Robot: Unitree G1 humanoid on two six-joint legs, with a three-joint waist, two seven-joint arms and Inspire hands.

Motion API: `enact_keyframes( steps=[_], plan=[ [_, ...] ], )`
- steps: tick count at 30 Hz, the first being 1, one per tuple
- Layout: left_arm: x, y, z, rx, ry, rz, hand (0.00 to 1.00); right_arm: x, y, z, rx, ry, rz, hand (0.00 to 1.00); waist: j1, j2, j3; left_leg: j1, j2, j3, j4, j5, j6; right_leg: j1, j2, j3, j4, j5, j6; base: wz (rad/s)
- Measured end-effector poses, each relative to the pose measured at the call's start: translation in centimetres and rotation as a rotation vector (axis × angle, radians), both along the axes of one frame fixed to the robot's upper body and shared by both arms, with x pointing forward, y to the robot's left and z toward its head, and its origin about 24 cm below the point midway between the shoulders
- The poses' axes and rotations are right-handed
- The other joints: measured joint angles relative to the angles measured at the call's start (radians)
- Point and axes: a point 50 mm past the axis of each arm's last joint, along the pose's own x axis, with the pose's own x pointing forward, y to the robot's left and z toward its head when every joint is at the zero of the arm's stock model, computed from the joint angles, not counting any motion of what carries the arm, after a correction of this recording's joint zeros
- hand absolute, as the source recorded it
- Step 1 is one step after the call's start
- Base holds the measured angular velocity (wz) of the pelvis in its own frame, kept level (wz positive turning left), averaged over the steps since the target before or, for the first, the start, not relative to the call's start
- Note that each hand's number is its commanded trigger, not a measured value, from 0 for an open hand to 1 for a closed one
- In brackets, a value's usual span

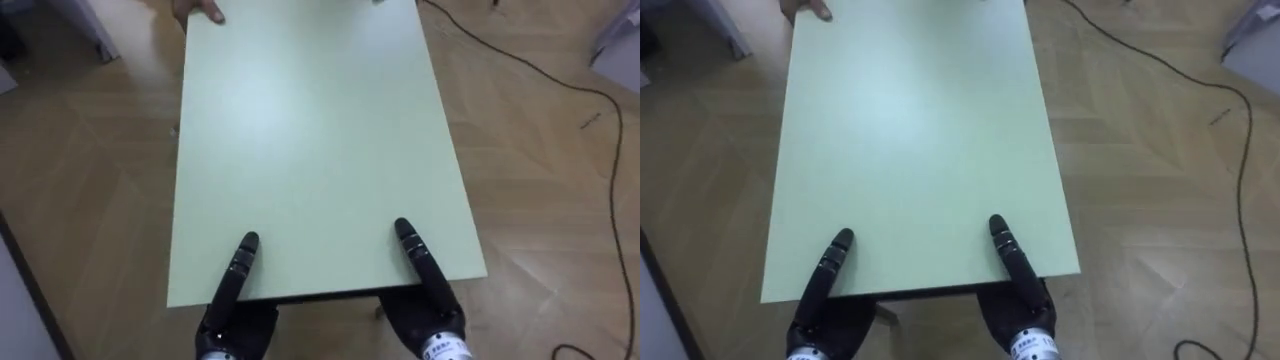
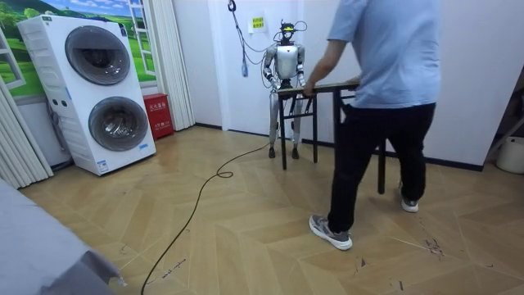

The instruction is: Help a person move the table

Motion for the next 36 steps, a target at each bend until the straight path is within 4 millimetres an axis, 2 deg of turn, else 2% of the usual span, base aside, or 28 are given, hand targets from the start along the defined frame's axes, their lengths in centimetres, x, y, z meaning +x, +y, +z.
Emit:
enact_keyframes(
  steps=[1,5,8,11,12,14,15,16,17,18,19,20,21,22,23,24,25,27,29,32,33,35,36],
  plan=[
    [0.0,0.1,0.1,0.0,-0.005,0.004,1.0,0.2,0.0,0.1,-0.001,-0.005,0.003,1.0,0.015,0.0,-0.0002,-0.01,0.0,-0.008,0.006,0.0,-0.001,-0.003,0.004,-0.001,-0.003,0.001,-0.001,0.23],
    [0.4,0.5,0.6,0.007,-0.032,0.021,1.0,0.8,0.5,0.5,0.007,-0.029,0.015,1.0,0.034,-0.003,-0.0015,-0.046,-0.011,-0.058,0.02,0.007,-0.012,-0.006,0.013,-0.015,-0.004,0.0,-0.007,0.4],
    [0.6,0.7,0.9,0.012,-0.047,0.033,1.0,1.1,0.9,0.7,0.014,-0.04,0.019,1.0,0.04,-0.002,-0.002,-0.062,-0.019,-0.087,0.032,0.009,-0.015,0.003,0.017,-0.053,-0.001,-0.001,-0.008,0.47],
    [0.7,0.8,1.0,0.014,-0.053,0.037,1.0,1.2,1.0,0.8,0.016,-0.045,0.02,1.0,0.036,-0.002,-0.003,-0.066,-0.036,-0.14,0.03,0.023,-0.021,0.015,0.018,-0.09,0.003,-0.004,-0.015,0.6],
    [0.8,0.8,1.1,0.017,-0.057,0.035,1.0,1.2,1.0,0.8,0.017,-0.046,0.018,1.0,0.029,-0.002,-0.0031,-0.071,-0.045,-0.168,0.017,0.038,-0.026,0.015,0.018,-0.12,0.002,-0.005,-0.02,0.81],
    [1.2,0.7,1.3,0.02,-0.067,0.026,1.0,1.4,0.8,1.0,0.018,-0.056,0.01,1.0,0.008,0.0,-0.0046,-0.088,-0.053,-0.176,-0.015,0.08,-0.03,0.013,0.017,-0.167,-0.006,-0.007,-0.03,1.1],
    [1.6,0.5,1.5,0.023,-0.071,0.015,1.0,1.6,0.6,1.1,0.018,-0.061,-0.002,1.0,-0.018,0.001,-0.0051,-0.092,-0.051,-0.153,-0.064,0.13,-0.029,0.017,0.018,-0.172,-0.019,-0.008,-0.038,1.55],
    [2.1,0.1,1.7,0.024,-0.074,0.003,1.0,1.7,0.3,1.2,0.016,-0.065,-0.015,1.0,-0.046,0.006,-0.0057,-0.1,-0.036,-0.057,-0.112,0.18,-0.009,0.017,0.022,-0.165,-0.03,-0.015,-0.046,1.62],
    [2.2,0.0,1.8,0.026,-0.073,-0.001,1.0,1.8,0.2,1.2,0.018,-0.065,-0.021,1.0,-0.056,0.008,-0.0066,-0.102,-0.025,0.003,-0.134,0.201,-0.001,0.019,0.025,-0.157,-0.033,-0.018,-0.049,1.35],
    [2.4,0.0,1.8,0.033,-0.073,-0.005,1.0,1.8,0.2,1.1,0.025,-0.061,-0.028,1.0,-0.058,0.005,-0.0075,-0.095,-0.011,0.063,-0.174,0.223,-0.02,0.012,0.015,-0.154,-0.036,-0.027,-0.057,0.68],
    [2.3,0.1,1.7,0.035,-0.068,0.004,1.0,1.8,0.3,1.2,0.025,-0.06,-0.019,1.0,-0.042,-0.004,-0.0049,-0.112,0.009,0.132,-0.088,0.157,-0.035,0.011,-0.011,-0.191,-0.035,-0.045,-0.058,0.23],
    [2.0,0.2,1.6,0.033,-0.061,0.014,1.0,1.8,0.4,1.1,0.023,-0.055,-0.009,1.0,-0.029,0.0,-0.004,-0.114,0.037,0.193,-0.009,0.089,-0.006,0.013,-0.018,-0.206,-0.029,-0.046,-0.056,-0.27],
    [1.6,0.4,1.5,0.029,-0.054,0.027,1.0,1.8,0.6,1.1,0.023,-0.048,0.005,1.0,-0.007,0.012,-0.0053,-0.109,0.092,0.258,0.128,-0.034,-0.005,0.012,-0.017,-0.221,-0.006,-0.056,-0.041,-0.12],
    [1.6,0.2,1.4,0.023,-0.051,0.026,1.0,1.8,0.4,1.1,0.019,-0.047,0.006,1.0,-0.001,0.032,-0.0052,-0.113,0.108,0.254,0.165,-0.09,-0.003,0.0,-0.007,-0.228,0.044,-0.079,-0.025,0.11],
    [1.6,0.3,1.4,0.025,-0.051,0.026,1.0,1.8,0.5,1.1,0.021,-0.043,0.007,1.0,-0.003,0.031,-0.0055,-0.114,0.103,0.25,0.16,-0.091,0.013,-0.007,-0.008,-0.224,0.066,-0.087,-0.017,0.58],
    [1.6,0.4,1.4,0.028,-0.041,0.029,1.0,1.7,0.5,1.0,0.02,-0.035,0.011,1.0,-0.014,0.025,-0.0088,-0.104,0.081,0.234,0.14,-0.077,0.025,-0.014,-0.013,-0.203,0.089,-0.09,-0.017,0.62],
    [1.6,0.3,1.4,0.025,-0.033,0.032,1.0,1.8,0.6,1.1,0.013,-0.032,0.012,1.0,-0.017,0.025,-0.0088,-0.095,0.062,0.228,0.113,-0.063,0.033,-0.014,-0.022,-0.171,0.09,-0.089,-0.016,0.57],
    [1.6,0.1,1.4,0.02,-0.032,0.039,1.0,2.1,0.7,1.2,0.007,-0.034,0.015,1.0,-0.009,0.026,-0.009,-0.095,0.043,0.229,0.092,-0.051,0.041,-0.016,-0.032,-0.162,0.091,-0.088,-0.007,0.3],
    [1.6,0.2,1.4,0.024,-0.035,0.041,1.0,2.1,0.7,1.2,0.008,-0.034,0.016,1.0,0.006,0.026,-0.009,-0.095,0.036,0.232,0.085,-0.047,0.048,-0.022,-0.041,-0.162,0.103,-0.085,-0.002,0.22],
    [1.7,0.3,1.5,0.03,-0.04,0.049,1.0,2.1,1.0,1.2,0.018,-0.034,0.022,1.0,0.013,0.027,-0.0087,-0.086,0.031,0.214,0.079,-0.045,0.055,-0.083,-0.063,-0.142,0.236,-0.093,0.007,0.22],
    [1.8,0.3,1.5,0.028,-0.041,0.052,1.0,2.1,1.1,1.2,0.021,-0.033,0.023,1.0,0.012,0.028,-0.0081,-0.084,0.026,0.197,0.078,-0.045,0.056,-0.133,-0.063,-0.094,0.277,-0.102,0.008,0.34],
    [1.8,0.3,1.4,0.029,-0.037,0.048,1.0,1.9,1.1,1.1,0.022,-0.024,0.019,1.0,-0.01,0.029,-0.008,-0.078,0.008,0.166,0.077,-0.051,0.064,-0.207,-0.064,-0.051,0.298,-0.101,0.006,0.55],
    [1.7,0.4,1.2,0.036,-0.027,0.043,1.0,1.6,1.0,0.9,0.022,-0.016,0.015,1.0,-0.025,0.03,-0.0078,-0.064,-0.007,0.148,0.077,-0.053,0.068,-0.249,-0.057,-0.013,0.283,-0.094,-0.002,0.68]
  ],
)
